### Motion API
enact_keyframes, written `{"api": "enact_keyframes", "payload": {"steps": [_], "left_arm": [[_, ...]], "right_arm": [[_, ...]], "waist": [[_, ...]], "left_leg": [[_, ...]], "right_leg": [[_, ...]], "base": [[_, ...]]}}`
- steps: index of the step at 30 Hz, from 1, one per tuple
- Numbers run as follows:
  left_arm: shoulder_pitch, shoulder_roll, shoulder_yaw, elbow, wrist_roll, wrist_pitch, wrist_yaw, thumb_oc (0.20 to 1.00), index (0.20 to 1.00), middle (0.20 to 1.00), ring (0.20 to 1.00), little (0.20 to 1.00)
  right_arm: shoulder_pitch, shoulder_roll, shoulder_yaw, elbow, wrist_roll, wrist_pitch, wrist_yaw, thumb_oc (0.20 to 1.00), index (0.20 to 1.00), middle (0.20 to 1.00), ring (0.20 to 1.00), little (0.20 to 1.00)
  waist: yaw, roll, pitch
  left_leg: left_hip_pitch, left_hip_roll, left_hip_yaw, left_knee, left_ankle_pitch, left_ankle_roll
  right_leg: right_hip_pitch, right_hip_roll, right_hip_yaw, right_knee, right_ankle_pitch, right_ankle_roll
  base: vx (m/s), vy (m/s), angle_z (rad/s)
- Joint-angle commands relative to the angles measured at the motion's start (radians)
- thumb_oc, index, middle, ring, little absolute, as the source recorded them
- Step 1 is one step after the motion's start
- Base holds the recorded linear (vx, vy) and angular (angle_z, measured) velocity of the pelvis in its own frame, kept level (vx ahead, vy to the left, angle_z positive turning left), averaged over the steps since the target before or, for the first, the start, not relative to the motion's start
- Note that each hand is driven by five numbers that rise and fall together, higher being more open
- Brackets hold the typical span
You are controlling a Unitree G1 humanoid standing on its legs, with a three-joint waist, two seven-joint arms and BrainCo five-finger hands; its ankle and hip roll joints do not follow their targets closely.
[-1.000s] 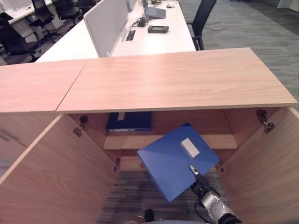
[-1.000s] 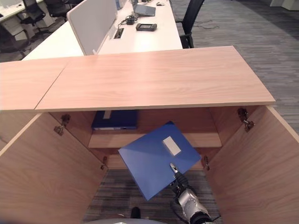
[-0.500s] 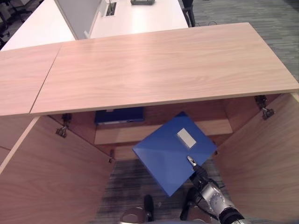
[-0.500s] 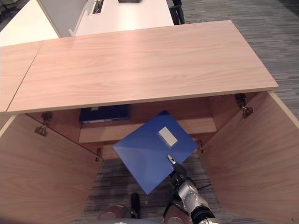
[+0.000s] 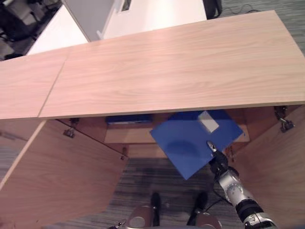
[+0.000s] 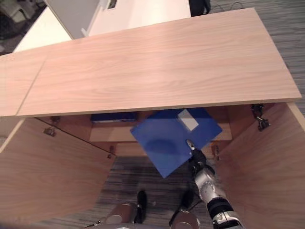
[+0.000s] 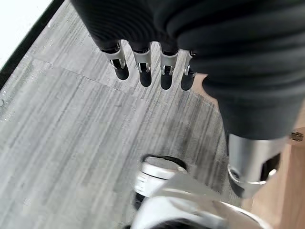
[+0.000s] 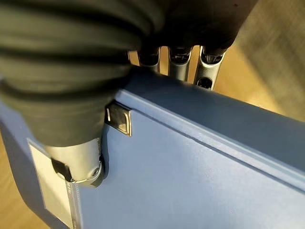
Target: Put the empty folder in the office cabinet
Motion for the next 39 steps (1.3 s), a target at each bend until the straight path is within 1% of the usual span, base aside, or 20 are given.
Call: {"api": "enact_keyframes", "payload": {"steps": [1,2,4,5,6,9,10,13,15,17,19,20,24,27,30,33,35,36,37,39], "left_arm": [[-0.013,0.039,-0.045,-0.011,-0.06,-0.026,0.038,1.0,1.0,1.0,1.0,1.0],[-0.014,0.041,-0.045,-0.014,-0.066,-0.027,0.038,1.0,1.0,1.0,1.0,1.0],[-0.022,0.045,-0.042,-0.004,-0.073,-0.026,0.042,1.0,1.0,1.0,1.0,1.0],[-0.022,0.045,-0.042,-0.004,-0.073,-0.026,0.042,1.0,1.0,1.0,1.0,1.0],[-0.029,0.047,-0.036,0.01,-0.074,-0.022,0.048,1.0,1.0,1.0,1.0,1.0],[-0.029,0.042,-0.036,0.015,-0.069,-0.019,0.055,1.0,1.0,1.0,1.0,1.0],[-0.029,0.042,-0.036,0.015,-0.069,-0.019,0.055,1.0,1.0,1.0,1.0,1.0],[-0.03,0.033,-0.036,0.013,-0.065,-0.016,0.079,1.0,1.0,1.0,1.0,1.0],[-0.032,0.027,-0.046,0.0,-0.071,-0.018,0.09,1.0,1.0,1.0,1.0,1.0],[-0.032,0.025,-0.052,-0.008,-0.073,-0.018,0.09,1.0,1.0,1.0,1.0,1.0],[-0.034,0.027,-0.078,-0.049,-0.083,-0.02,0.096,1.0,1.0,1.0,1.0,1.0],[-0.034,0.027,-0.078,-0.049,-0.083,-0.02,0.097,1.0,1.0,1.0,1.0,1.0],[-0.024,0.029,-0.103,-0.092,-0.093,-0.019,0.102,1.0,1.0,1.0,1.0,1.0],[-0.02,0.032,-0.123,-0.115,-0.101,-0.018,0.113,1.0,1.0,1.0,1.0,1.0],[-0.008,0.037,-0.144,-0.147,-0.111,-0.017,0.118,1.0,1.0,1.0,1.0,1.0],[0.0,0.046,-0.157,-0.163,-0.114,-0.013,0.125,1.0,1.0,1.0,1.0,1.0],[0.009,0.058,-0.166,-0.174,-0.122,-0.009,0.129,1.0,1.0,1.0,1.0,1.0],[0.012,0.062,-0.17,-0.181,-0.128,-0.011,0.136,1.0,1.0,1.0,1.0,1.0],[0.018,0.079,-0.185,-0.236,-0.147,-0.018,0.165,1.0,1.0,1.0,1.0,1.0],[0.034,0.094,-0.195,-0.283,-0.18,-0.03,0.185,1.0,1.0,1.0,1.0,1.0]], "right_arm": [[-0.069,0.003,-0.011,-0.106,0.052,-0.092,0.006,0.2,0.2,0.2,0.2,0.2],[-0.084,0.009,-0.016,-0.118,0.059,-0.104,0.0,0.2,0.2,0.2,0.2,0.2],[-0.112,0.023,-0.028,-0.134,0.077,-0.128,-0.01,0.2,0.2,0.2,0.2,0.2],[-0.112,0.023,-0.028,-0.134,0.077,-0.128,-0.01,0.2,0.2,0.2,0.2,0.2],[-0.124,0.046,-0.028,-0.17,0.099,-0.149,-0.014,0.2,0.2,0.2,0.2,0.2],[-0.13,0.066,-0.029,-0.222,0.125,-0.181,-0.023,0.2,0.2,0.2,0.2,0.2],[-0.13,0.067,-0.029,-0.223,0.125,-0.181,-0.024,0.2,0.2,0.2,0.2,0.2],[-0.133,0.091,-0.031,-0.284,0.149,-0.223,-0.043,0.2,0.2,0.2,0.2,0.2],[-0.139,0.099,-0.03,-0.309,0.157,-0.242,-0.051,0.2,0.2,0.2,0.2,0.2],[-0.143,0.102,-0.029,-0.321,0.158,-0.25,-0.056,0.2,0.2,0.2,0.2,0.2],[-0.164,0.103,-0.034,-0.381,0.152,-0.279,-0.074,0.2,0.2,0.2,0.2,0.2],[-0.164,0.103,-0.034,-0.382,0.152,-0.279,-0.075,0.2,0.2,0.2,0.2,0.2],[-0.2,0.111,-0.038,-0.446,0.15,-0.314,-0.091,0.2,0.2,0.2,0.2,0.2],[-0.24,0.12,-0.043,-0.5,0.152,-0.353,-0.106,0.2,0.2,0.2,0.2,0.2],[-0.295,0.121,-0.062,-0.541,0.136,-0.394,-0.142,0.2,0.2,0.2,0.2,0.2],[-0.33,0.11,-0.081,-0.528,0.132,-0.412,-0.168,0.2,0.2,0.2,0.2,0.2],[-0.398,0.075,-0.117,-0.469,0.128,-0.419,-0.213,0.2,0.2,0.2,0.2,0.2],[-0.436,0.056,-0.136,-0.424,0.132,-0.424,-0.237,0.2,0.2,0.2,0.2,0.2],[-0.519,0.013,-0.175,-0.33,0.151,-0.431,-0.274,0.2,0.2,0.2,0.2,0.2],[-0.618,-0.037,-0.211,-0.231,0.165,-0.443,-0.314,0.2,0.2,0.2,0.2,0.2]], "waist": [[0.02,-0.005,0.026],[0.029,-0.001,0.037],[0.045,-0.005,0.053],[0.045,-0.005,0.053],[0.051,-0.013,0.066],[0.055,-0.023,0.07],[0.056,-0.024,0.066],[0.053,-0.029,0.059],[0.052,-0.03,0.057],[0.053,-0.029,0.053],[0.047,-0.025,0.056],[0.047,-0.025,0.053],[0.043,-0.024,0.054],[0.046,-0.025,0.053],[0.05,-0.024,0.054],[0.051,-0.021,0.053],[0.056,-0.022,0.052],[0.059,-0.023,0.049],[0.071,-0.021,0.046],[0.083,-0.019,0.04]], "left_leg": [[-0.098,0.006,-0.02,0.148,-0.114,0.035],[-0.127,-0.002,-0.016,0.187,-0.13,0.046],[-0.194,-0.011,-0.009,0.266,-0.159,0.062],[-0.194,-0.011,-0.009,0.266,-0.159,0.062],[-0.259,-0.016,-0.01,0.336,-0.186,0.075],[-0.353,-0.02,-0.012,0.422,-0.216,0.088],[-0.36,-0.02,-0.011,0.427,-0.219,0.088],[-0.472,-0.022,-0.017,0.523,-0.253,0.101],[-0.528,-0.02,-0.019,0.575,-0.272,0.107],[-0.555,-0.021,-0.021,0.601,-0.282,0.109],[-0.642,-0.019,-0.026,0.668,-0.3,0.108],[-0.646,-0.019,-0.026,0.671,-0.301,0.108],[-0.727,-0.018,-0.034,0.74,-0.318,0.111],[-0.777,-0.02,-0.036,0.779,-0.329,0.114],[-0.824,-0.018,-0.041,0.821,-0.344,0.119],[-0.855,-0.02,-0.046,0.849,-0.356,0.121],[-0.889,-0.017,-0.055,0.875,-0.364,0.122],[-0.899,-0.018,-0.056,0.881,-0.367,0.124],[-0.924,-0.023,-0.06,0.903,-0.373,0.125],[-0.939,-0.025,-0.066,0.915,-0.377,0.127]], "right_leg": [[-0.126,-0.118,0.185,0.244,-0.073,0.072],[-0.159,-0.126,0.203,0.28,-0.085,0.063],[-0.217,-0.142,0.219,0.342,-0.106,0.051],[-0.217,-0.142,0.219,0.342,-0.106,0.051],[-0.276,-0.15,0.238,0.398,-0.129,0.042],[-0.356,-0.164,0.264,0.463,-0.151,0.036],[-0.363,-0.165,0.266,0.468,-0.153,0.036],[-0.47,-0.179,0.294,0.548,-0.179,0.028],[-0.521,-0.187,0.305,0.591,-0.195,0.024],[-0.551,-0.189,0.315,0.618,-0.204,0.022],[-0.632,-0.197,0.332,0.679,-0.226,0.015],[-0.636,-0.197,0.333,0.682,-0.227,0.014],[-0.712,-0.203,0.36,0.743,-0.25,0.003],[-0.764,-0.208,0.378,0.786,-0.266,-0.003],[-0.814,-0.214,0.398,0.831,-0.282,-0.008],[-0.852,-0.221,0.412,0.865,-0.293,-0.01],[-0.887,-0.224,0.426,0.893,-0.301,-0.012],[-0.899,-0.225,0.429,0.902,-0.305,-0.011],[-0.926,-0.228,0.433,0.927,-0.314,-0.011],[-0.937,-0.23,0.433,0.942,-0.321,-0.01]], "base": [[-0.2,0.175,-0.27],[-0.12,0.126,-0.14],[-0.1,0.073,-0.03],[-0.11,0.032,0.14],[-0.09,0.018,0.17],[-0.09,0.013,0.08],[-0.06,0.01,0.04],[-0.06,0.029,-0.01],[-0.05,0.001,-0.08],[-0.02,0.011,0.04],[-0.05,0.009,-0.01],[0.0,0.0,0.0],[-0.02,0.004,0.06],[0.0,0.0,0.0],[0.0,0.0,0.0],[0.0,0.0,0.02],[0.01,-0.006,0.03],[0.01,-0.015,0.06],[0.01,-0.027,0.05],[0.01,-0.031,0.01]]}}
